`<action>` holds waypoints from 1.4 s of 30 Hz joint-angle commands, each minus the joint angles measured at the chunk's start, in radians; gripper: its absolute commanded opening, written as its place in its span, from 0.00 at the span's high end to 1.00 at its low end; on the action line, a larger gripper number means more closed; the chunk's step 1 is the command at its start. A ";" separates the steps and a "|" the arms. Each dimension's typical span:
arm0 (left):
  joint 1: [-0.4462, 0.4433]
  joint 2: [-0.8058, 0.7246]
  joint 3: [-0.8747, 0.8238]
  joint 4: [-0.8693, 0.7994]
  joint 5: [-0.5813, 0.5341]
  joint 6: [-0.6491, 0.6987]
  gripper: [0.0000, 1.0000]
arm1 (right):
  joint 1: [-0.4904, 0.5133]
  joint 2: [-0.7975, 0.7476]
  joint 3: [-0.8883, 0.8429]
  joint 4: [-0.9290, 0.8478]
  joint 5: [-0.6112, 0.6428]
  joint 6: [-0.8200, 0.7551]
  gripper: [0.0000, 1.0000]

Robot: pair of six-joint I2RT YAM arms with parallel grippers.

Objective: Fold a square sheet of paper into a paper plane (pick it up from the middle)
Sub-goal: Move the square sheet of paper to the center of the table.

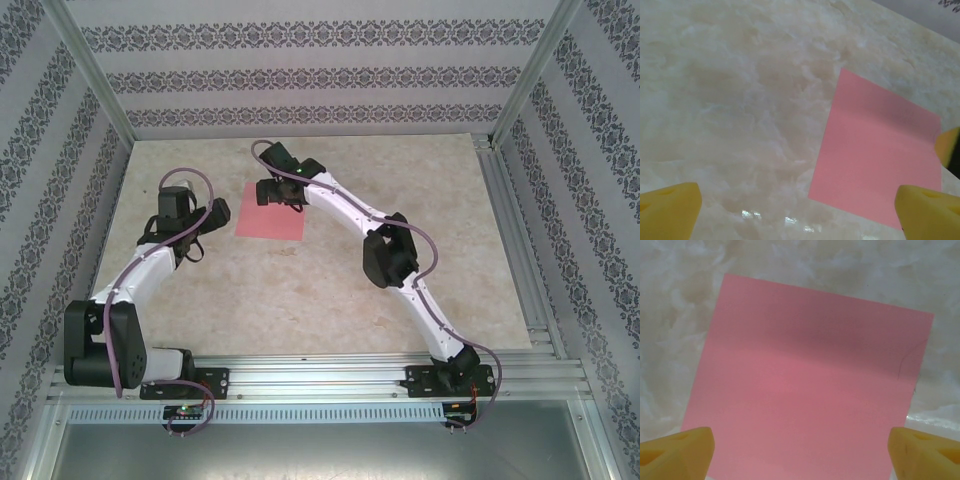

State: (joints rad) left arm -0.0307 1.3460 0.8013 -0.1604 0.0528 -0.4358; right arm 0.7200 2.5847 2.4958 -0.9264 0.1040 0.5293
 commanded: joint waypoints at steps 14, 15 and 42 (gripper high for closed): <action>0.007 0.167 0.184 -0.108 0.174 -0.043 0.00 | -0.002 0.068 -0.081 0.110 -0.333 0.037 0.15; 0.006 0.173 0.188 -0.112 0.179 -0.044 0.00 | -0.004 0.060 -0.102 0.114 -0.333 0.033 0.14; -0.030 0.256 0.229 -0.125 0.267 -0.040 0.00 | -0.068 -0.636 -1.175 0.185 -0.180 -0.103 0.12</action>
State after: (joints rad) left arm -0.0483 1.5864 0.9939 -0.2623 0.2939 -0.4660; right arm 0.6838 2.0235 1.4117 -0.7185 -0.1074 0.4553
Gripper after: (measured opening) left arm 0.997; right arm 0.878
